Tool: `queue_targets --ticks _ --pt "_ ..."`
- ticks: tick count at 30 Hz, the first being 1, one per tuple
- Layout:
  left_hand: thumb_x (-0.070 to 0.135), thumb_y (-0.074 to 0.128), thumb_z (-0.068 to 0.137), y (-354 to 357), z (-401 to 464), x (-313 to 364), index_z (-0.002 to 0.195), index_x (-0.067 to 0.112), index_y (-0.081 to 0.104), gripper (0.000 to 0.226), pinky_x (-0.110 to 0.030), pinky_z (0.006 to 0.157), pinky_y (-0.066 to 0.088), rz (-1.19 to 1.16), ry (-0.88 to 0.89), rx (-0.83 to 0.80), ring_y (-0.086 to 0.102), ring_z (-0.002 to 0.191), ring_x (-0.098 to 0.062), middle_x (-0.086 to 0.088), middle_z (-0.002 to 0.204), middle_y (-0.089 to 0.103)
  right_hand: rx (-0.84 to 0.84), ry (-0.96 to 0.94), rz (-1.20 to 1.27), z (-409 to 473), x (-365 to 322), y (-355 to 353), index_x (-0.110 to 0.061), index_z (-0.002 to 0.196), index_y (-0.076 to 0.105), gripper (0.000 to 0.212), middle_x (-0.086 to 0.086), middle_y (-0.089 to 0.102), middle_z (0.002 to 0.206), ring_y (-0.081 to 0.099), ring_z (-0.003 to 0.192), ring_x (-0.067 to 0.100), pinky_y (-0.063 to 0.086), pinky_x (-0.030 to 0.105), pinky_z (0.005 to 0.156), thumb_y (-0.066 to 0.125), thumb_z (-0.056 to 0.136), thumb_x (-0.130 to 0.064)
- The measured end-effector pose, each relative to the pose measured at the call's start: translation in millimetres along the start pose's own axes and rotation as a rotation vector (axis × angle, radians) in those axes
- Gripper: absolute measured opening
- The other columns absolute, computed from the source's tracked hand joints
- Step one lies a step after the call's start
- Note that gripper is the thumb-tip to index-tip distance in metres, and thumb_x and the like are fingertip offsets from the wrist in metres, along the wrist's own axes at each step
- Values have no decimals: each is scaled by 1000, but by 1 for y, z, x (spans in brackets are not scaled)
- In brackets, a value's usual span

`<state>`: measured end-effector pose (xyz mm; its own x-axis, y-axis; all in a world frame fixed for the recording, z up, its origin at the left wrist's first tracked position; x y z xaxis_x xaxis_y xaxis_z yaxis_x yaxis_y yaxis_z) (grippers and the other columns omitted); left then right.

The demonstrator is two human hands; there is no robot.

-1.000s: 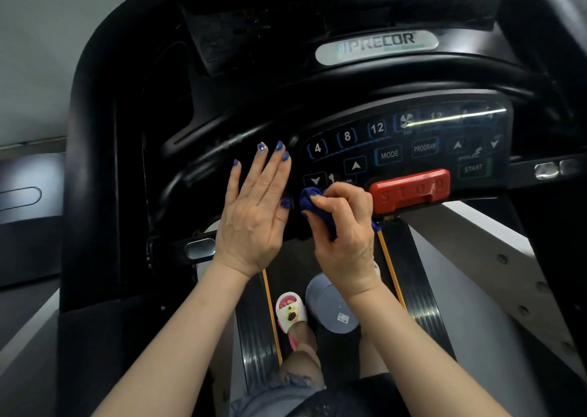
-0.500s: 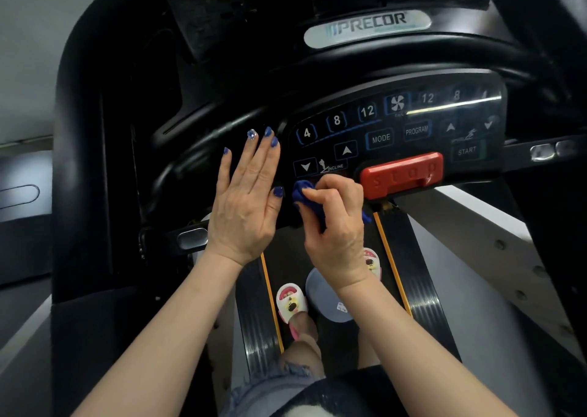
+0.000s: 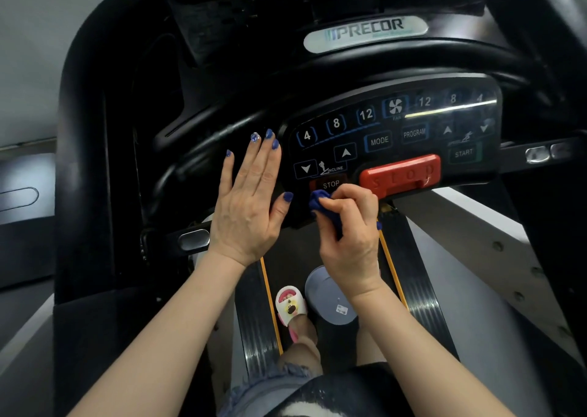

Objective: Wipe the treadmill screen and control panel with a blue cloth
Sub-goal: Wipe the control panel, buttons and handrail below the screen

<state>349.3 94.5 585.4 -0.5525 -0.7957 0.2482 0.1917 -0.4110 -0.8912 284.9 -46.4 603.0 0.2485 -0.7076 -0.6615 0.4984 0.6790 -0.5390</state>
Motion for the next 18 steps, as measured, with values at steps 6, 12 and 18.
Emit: queue_targets --ticks 6,12,18 --pt "41 29 107 1 0 0 156 3 16 63 -53 124 11 15 6 -1 16 153 -27 -10 164 14 -26 -63 -7 12 -4 5 6 92 66 8 17 59 103 52 95 23 50 34 81 70 85 2" --pt "39 31 107 0 0 -1 155 2 19 62 -54 124 13 30 14 21 17 153 -27 -13 163 20 46 -1 -8 20 -8 3 5 91 68 8 17 61 101 55 95 23 53 37 80 71 84 3" --pt "38 33 107 -1 -2 1 155 3 18 62 -53 124 12 18 15 36 13 153 -25 -13 163 20 65 -17 -28 28 -11 3 -1 106 64 25 13 59 99 52 92 22 50 37 81 72 83 5"
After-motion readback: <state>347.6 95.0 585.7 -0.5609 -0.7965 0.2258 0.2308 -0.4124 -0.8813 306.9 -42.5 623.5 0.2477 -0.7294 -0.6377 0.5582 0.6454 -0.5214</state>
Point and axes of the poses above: each hand's wrist, its own z-axis towards the middle knuckle, its own y-axis out of the palm, x = y × z, the point moved 9 cm from there along z, towards the middle knuckle
